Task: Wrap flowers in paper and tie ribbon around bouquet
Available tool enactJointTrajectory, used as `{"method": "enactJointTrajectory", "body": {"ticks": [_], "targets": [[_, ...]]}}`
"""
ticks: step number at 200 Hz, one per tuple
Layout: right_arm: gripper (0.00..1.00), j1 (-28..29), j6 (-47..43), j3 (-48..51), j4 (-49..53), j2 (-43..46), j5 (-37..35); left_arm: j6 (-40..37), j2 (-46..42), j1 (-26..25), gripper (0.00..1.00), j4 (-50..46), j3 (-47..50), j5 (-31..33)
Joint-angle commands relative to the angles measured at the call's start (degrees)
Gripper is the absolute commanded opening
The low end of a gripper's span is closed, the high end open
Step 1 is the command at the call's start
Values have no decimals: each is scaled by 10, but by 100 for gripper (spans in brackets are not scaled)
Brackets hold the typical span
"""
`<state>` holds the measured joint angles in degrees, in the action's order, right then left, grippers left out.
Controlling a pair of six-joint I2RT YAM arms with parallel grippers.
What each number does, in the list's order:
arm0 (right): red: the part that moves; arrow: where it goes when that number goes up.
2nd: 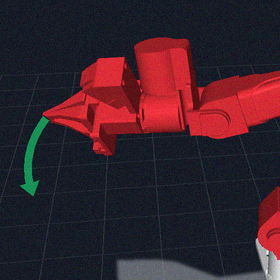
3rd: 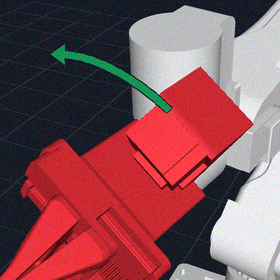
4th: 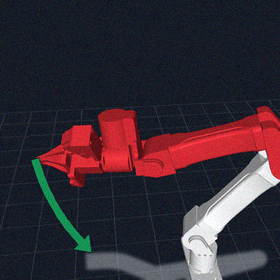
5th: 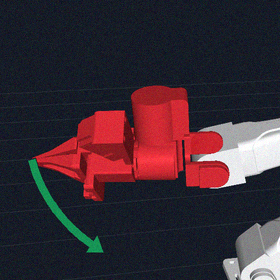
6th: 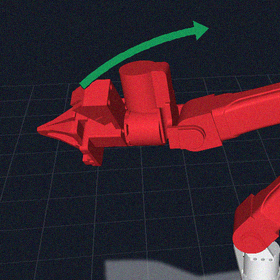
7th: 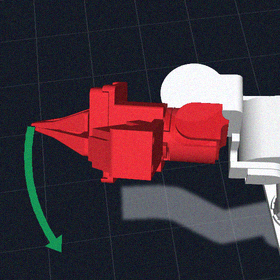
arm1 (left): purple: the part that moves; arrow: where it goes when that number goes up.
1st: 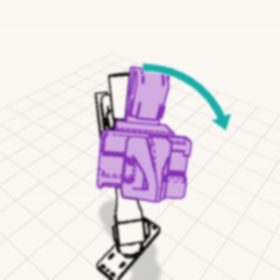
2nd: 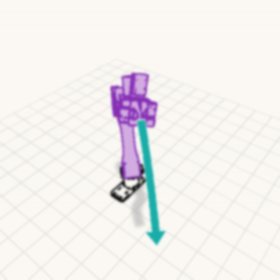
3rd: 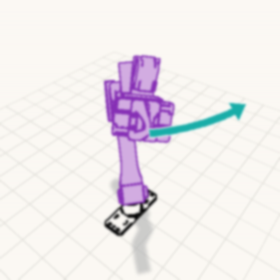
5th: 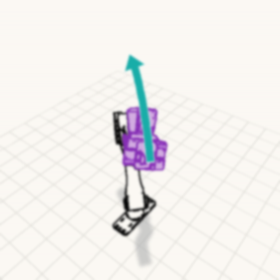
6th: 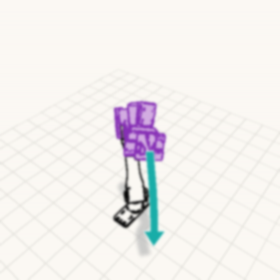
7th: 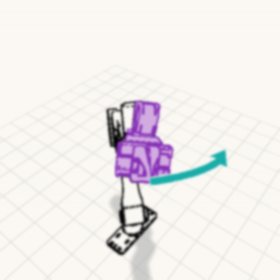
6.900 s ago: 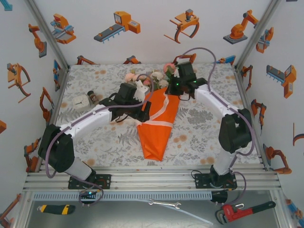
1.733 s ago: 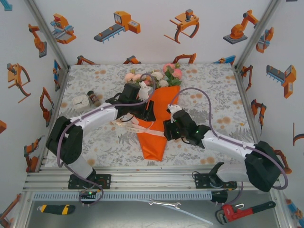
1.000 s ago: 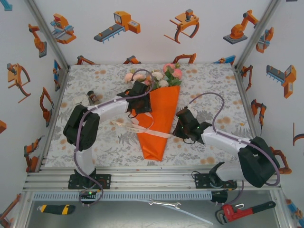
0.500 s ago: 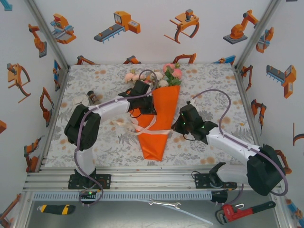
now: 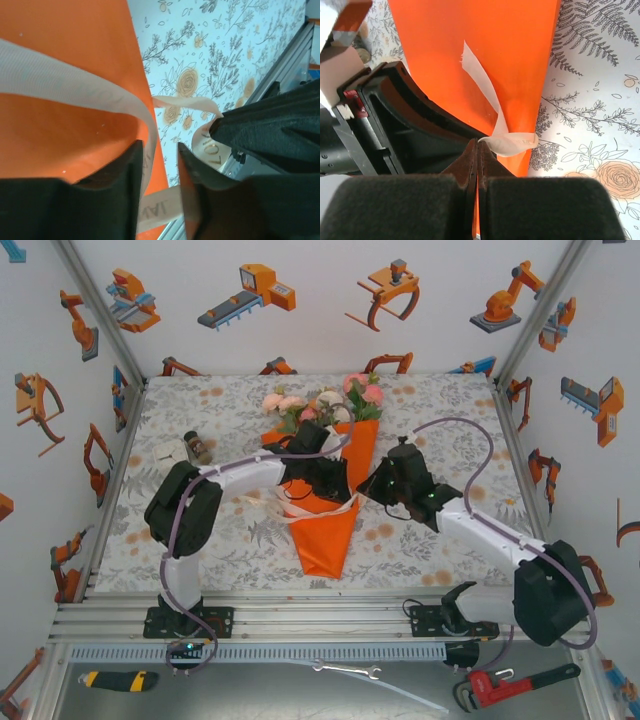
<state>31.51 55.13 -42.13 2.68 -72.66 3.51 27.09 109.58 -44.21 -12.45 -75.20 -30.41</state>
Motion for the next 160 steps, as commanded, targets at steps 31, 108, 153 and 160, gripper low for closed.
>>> {"method": "enactJointTrajectory", "body": {"ticks": [31, 108, 153, 160], "targets": [[0, -8, 8, -22, -23, -27, 9, -61, -79, 11, 47, -36, 7, 94], [0, -9, 17, -49, -25, -51, 20, -163, -144, -46, 59, -2, 66, 166], [0, -10, 20, -66, -29, -74, 26, -181, -102, -57, 57, 25, 63, 216], [0, -10, 22, -68, -29, -77, 27, -180, -97, -57, 52, 28, 61, 222]]}}
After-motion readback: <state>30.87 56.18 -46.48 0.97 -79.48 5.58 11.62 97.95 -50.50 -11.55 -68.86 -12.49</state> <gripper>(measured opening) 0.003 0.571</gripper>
